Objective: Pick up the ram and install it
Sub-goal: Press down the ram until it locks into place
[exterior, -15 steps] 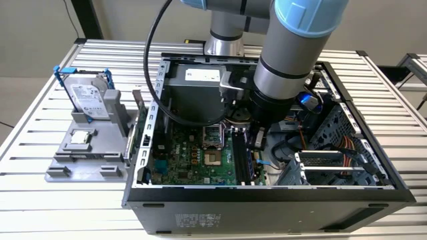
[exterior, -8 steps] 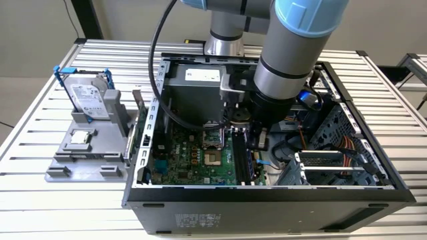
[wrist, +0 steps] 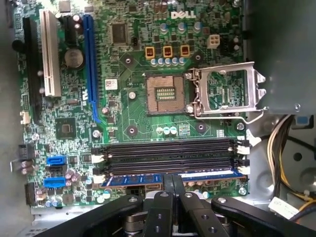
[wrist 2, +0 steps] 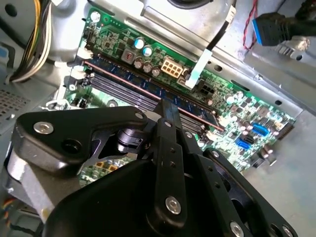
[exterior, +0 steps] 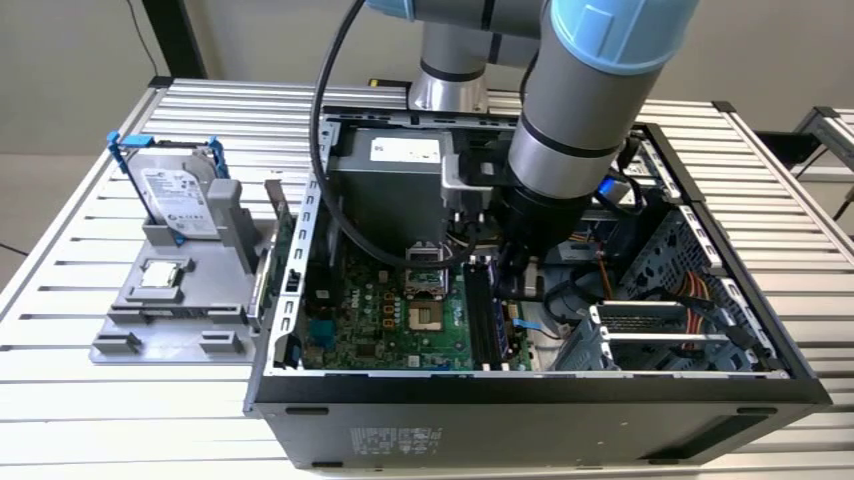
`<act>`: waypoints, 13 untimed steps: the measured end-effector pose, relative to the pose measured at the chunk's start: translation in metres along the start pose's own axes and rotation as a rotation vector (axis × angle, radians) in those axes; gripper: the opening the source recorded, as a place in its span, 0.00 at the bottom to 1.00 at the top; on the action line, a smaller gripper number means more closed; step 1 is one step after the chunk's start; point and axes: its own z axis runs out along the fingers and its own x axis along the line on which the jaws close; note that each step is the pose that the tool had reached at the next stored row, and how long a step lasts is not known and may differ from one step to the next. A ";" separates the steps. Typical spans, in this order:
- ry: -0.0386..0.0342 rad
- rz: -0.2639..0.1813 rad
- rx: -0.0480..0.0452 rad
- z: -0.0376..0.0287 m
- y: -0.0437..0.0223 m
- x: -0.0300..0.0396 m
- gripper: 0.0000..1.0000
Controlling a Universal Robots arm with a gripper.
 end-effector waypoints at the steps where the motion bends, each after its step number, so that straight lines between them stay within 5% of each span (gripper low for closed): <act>1: 0.0000 -0.003 0.0000 0.0000 0.0000 0.0000 0.00; 13: 0.0003 -0.013 -0.0002 0.0047 -0.0006 0.0000 0.00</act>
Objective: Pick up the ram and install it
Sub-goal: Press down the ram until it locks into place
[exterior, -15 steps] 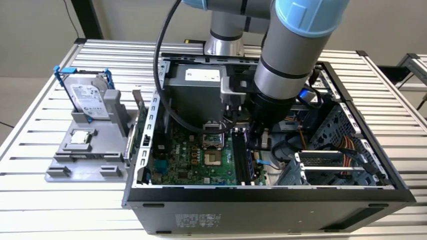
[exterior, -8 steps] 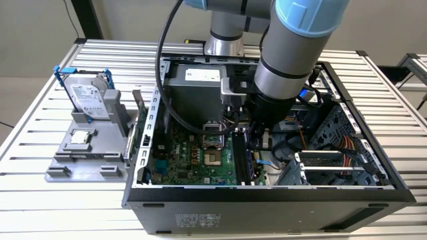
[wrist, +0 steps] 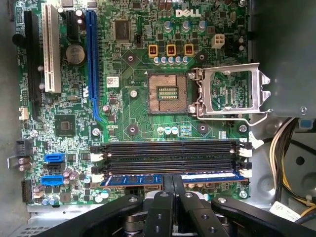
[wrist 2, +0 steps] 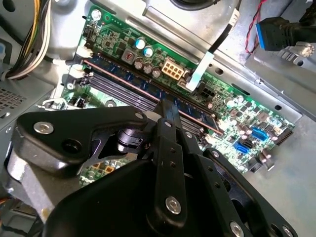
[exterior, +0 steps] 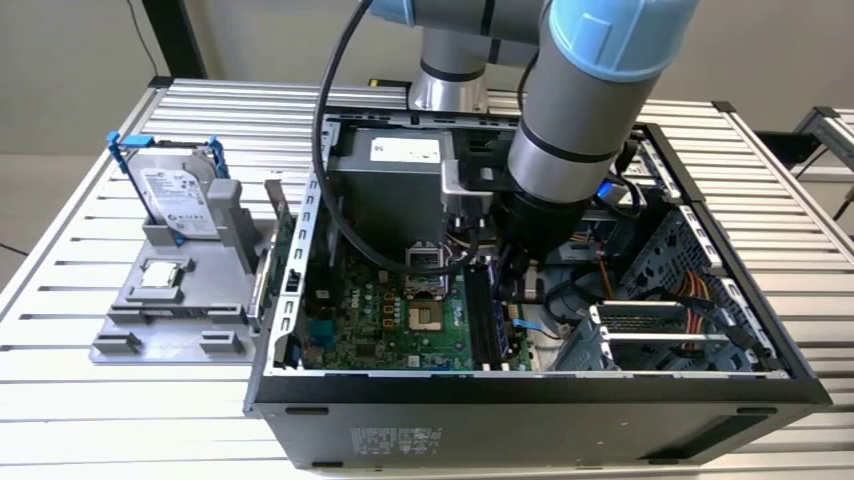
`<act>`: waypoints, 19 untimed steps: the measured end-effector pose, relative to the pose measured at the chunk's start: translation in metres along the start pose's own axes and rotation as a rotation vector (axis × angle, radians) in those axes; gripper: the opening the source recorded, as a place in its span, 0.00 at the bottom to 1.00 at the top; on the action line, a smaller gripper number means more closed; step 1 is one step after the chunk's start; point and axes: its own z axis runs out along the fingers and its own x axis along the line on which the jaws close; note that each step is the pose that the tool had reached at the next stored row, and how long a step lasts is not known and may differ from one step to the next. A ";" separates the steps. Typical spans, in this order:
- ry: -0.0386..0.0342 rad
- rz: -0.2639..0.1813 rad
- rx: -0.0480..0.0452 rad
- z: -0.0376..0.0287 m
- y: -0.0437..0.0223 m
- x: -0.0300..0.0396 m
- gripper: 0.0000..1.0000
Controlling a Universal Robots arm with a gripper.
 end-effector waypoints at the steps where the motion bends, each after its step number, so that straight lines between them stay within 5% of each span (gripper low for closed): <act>1: 0.0000 0.000 -0.0001 0.0004 -0.0003 0.0000 0.00; 19: -0.0001 0.000 -0.0001 0.0097 -0.0006 0.0001 0.00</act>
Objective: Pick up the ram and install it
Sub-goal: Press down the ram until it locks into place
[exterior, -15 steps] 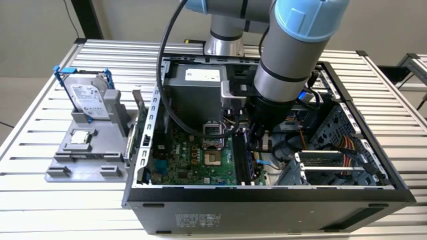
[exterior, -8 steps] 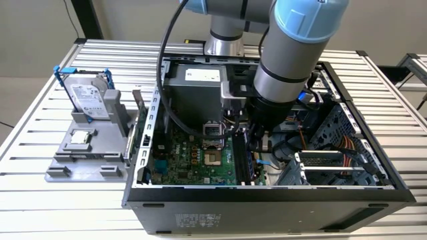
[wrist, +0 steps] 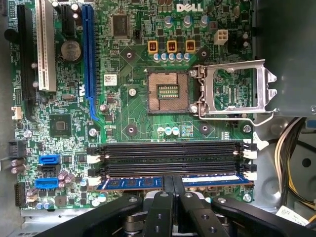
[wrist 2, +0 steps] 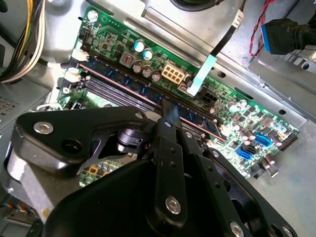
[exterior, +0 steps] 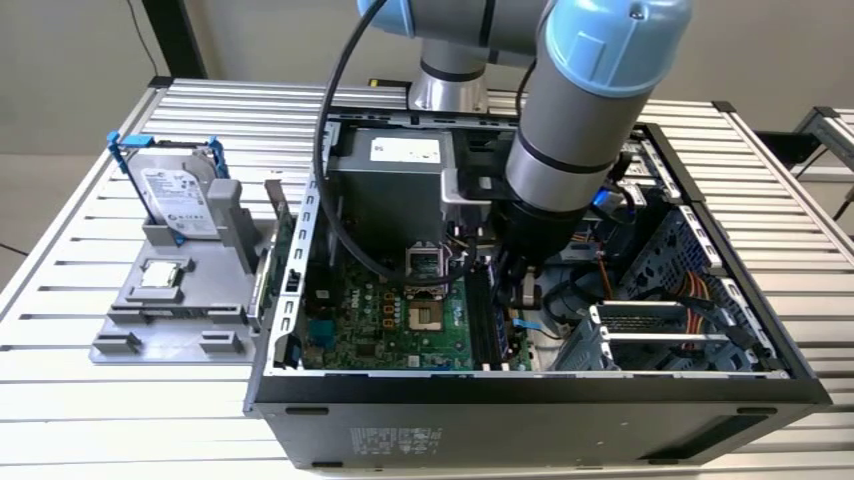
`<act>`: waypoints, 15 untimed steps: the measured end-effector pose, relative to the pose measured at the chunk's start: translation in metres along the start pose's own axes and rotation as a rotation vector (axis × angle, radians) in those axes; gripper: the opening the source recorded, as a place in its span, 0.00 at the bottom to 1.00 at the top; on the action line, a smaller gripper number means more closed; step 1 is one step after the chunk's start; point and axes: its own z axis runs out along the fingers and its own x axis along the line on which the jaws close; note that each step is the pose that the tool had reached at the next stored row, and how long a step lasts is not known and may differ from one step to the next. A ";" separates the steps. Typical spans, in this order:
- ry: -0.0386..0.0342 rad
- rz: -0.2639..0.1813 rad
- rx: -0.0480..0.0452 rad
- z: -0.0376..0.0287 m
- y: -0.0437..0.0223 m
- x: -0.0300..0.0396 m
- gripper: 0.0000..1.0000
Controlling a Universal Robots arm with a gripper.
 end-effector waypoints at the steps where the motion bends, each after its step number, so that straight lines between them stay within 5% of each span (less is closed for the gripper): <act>1: 0.0001 0.000 0.0000 0.0003 0.0000 0.0001 0.00; 15: 0.0003 0.001 -0.0001 0.0050 -0.0001 0.0003 0.00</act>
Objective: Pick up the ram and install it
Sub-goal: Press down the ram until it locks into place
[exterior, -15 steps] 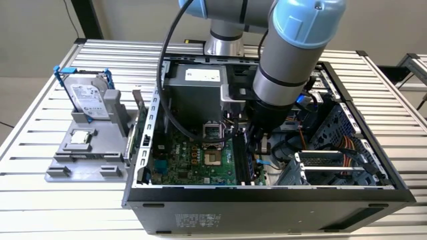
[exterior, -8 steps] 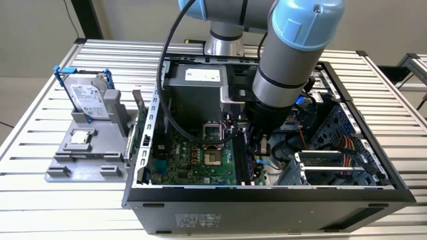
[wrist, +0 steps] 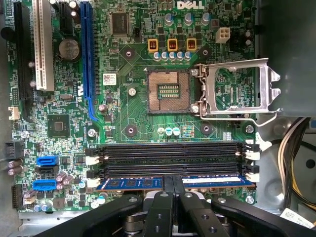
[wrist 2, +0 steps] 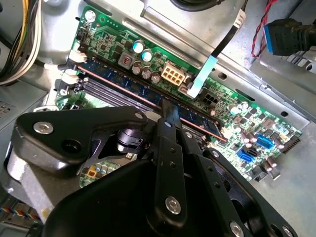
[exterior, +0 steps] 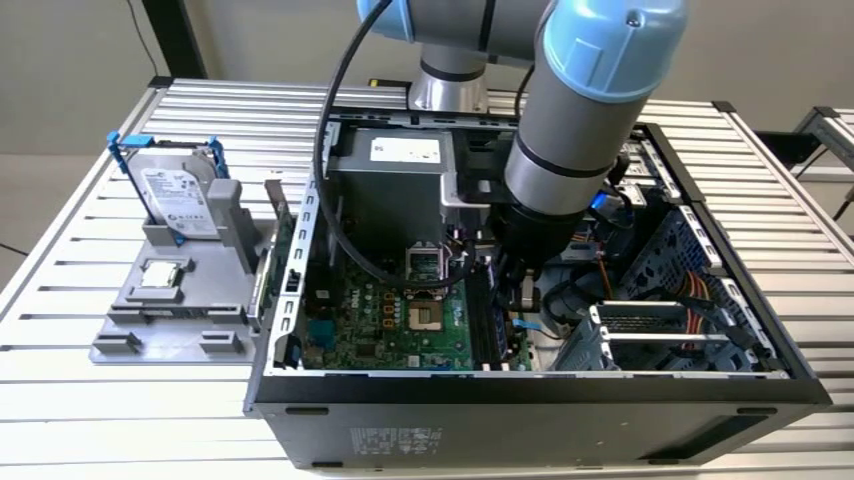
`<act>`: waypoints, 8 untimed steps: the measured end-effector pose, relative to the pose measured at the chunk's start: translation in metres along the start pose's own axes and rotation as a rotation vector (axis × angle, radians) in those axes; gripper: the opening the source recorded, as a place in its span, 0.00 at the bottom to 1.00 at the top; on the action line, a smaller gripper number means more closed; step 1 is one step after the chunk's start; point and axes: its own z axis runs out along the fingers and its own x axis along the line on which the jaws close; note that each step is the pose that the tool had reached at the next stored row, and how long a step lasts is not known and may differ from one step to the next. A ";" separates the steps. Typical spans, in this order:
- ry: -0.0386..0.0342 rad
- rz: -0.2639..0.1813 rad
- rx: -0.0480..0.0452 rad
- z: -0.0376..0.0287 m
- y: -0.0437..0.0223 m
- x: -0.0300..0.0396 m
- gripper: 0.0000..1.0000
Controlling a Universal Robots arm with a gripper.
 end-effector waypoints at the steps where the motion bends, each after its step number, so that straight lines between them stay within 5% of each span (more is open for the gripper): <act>1: 0.0001 0.000 0.0000 0.0004 0.0000 0.0000 0.00; 8: 0.0005 0.000 -0.0001 0.0046 -0.0001 0.0001 0.00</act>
